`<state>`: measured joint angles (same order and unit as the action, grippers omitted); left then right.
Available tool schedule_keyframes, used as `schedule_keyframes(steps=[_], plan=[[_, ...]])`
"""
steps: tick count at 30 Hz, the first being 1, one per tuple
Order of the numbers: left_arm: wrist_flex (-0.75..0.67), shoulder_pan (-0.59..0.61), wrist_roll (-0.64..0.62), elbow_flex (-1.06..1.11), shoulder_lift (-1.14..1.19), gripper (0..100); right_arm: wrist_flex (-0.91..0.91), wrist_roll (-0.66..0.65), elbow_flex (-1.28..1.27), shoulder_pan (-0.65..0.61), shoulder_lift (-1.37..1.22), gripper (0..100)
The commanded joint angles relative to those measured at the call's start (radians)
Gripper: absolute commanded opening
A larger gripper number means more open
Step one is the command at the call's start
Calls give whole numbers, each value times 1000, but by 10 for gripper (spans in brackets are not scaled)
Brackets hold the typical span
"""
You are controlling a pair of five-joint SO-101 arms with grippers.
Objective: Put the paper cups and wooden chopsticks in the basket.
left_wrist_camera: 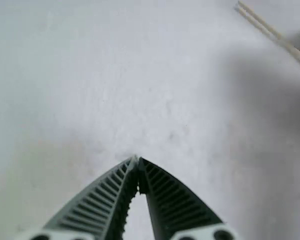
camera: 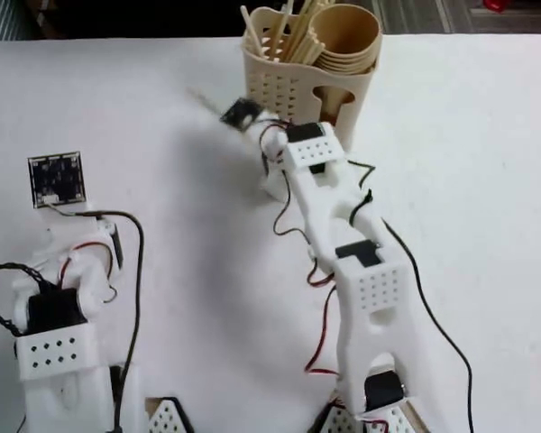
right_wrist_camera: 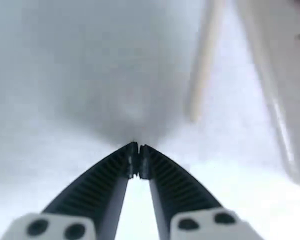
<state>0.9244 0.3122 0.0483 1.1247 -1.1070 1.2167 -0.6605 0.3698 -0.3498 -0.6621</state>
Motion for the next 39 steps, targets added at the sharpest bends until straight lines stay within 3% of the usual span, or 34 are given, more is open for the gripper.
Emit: schedule_keyframes(steps=[1,5,13,34,39], plan=[[-23,8,9,-5,-19,24,81,-9,12,-28,122,19],[-23,8,9,-5,-19,24,58,-2,12,-38,150,28],[-23,8,9,-5,-19,24,-79,94,12,-10,120,168],[-25,8,9,-5,-19,24,-259,94,14,21,-61,165],[-25,8,9,-5,-19,24,-206,92,14,1,-67,44]])
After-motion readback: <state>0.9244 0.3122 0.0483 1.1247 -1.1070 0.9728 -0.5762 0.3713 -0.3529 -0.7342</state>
